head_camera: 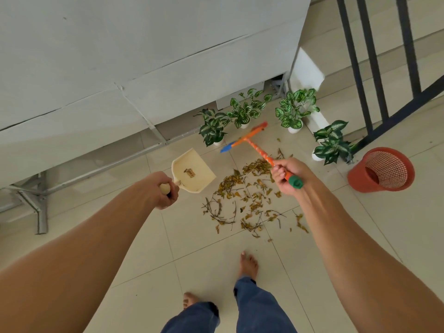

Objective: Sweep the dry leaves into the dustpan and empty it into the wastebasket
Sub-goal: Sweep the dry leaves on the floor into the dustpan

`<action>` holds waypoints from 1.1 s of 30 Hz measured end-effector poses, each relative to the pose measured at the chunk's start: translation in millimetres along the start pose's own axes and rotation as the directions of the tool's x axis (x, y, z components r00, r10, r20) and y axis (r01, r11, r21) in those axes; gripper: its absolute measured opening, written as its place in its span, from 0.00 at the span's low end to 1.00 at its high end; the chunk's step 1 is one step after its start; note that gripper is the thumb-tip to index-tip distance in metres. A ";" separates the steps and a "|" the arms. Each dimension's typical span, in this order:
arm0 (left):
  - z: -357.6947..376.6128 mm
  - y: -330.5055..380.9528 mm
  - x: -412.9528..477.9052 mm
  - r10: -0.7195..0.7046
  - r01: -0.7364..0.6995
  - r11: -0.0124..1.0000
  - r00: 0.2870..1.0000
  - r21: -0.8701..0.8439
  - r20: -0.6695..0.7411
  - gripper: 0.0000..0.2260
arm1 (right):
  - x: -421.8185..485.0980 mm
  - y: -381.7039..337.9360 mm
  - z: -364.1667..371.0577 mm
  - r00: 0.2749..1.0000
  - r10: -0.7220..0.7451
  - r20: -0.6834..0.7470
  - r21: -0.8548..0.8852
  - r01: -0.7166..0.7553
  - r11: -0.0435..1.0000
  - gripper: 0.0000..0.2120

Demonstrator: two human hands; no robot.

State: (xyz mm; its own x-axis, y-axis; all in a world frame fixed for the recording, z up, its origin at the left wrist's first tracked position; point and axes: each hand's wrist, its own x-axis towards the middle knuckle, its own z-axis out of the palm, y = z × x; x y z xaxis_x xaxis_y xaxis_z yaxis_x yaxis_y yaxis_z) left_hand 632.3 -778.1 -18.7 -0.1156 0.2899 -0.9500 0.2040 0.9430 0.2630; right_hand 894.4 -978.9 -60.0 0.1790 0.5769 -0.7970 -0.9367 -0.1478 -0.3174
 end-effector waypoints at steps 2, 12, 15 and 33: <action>-1.8 -0.3 0.5 -0.005 0.005 1.000 1.000 0.001 0.001 0.07 | 15.4 -7.6 8.2 1.000 0.011 0.006 -0.045 -0.011 0.999 0.06; -8.1 -4.5 6.3 -0.033 0.033 0.998 0.999 -0.044 -0.001 0.06 | 29.0 -4.6 -3.7 0.994 0.051 -0.093 -0.062 -0.057 0.996 0.09; -8.8 -2.3 8.3 -0.039 0.038 0.998 0.999 -0.052 -0.006 0.07 | 4.3 4.9 -17.5 0.994 0.015 -0.105 -0.078 -0.023 0.997 0.09; -0.7 18.5 3.6 -0.005 0.006 0.998 1.000 0.057 -0.012 0.11 | -23.2 4.2 -13.4 0.995 -0.024 -0.101 0.038 0.028 0.999 0.07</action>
State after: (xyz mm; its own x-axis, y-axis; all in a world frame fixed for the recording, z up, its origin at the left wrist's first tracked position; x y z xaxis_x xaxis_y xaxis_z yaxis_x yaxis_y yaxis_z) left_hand 635.0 -759.5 -17.2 -0.1278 0.2868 -0.9494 0.2587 0.9338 0.2472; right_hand 890.3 -1003.7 -49.7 0.2310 0.4957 -0.8372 -0.9422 -0.1007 -0.3196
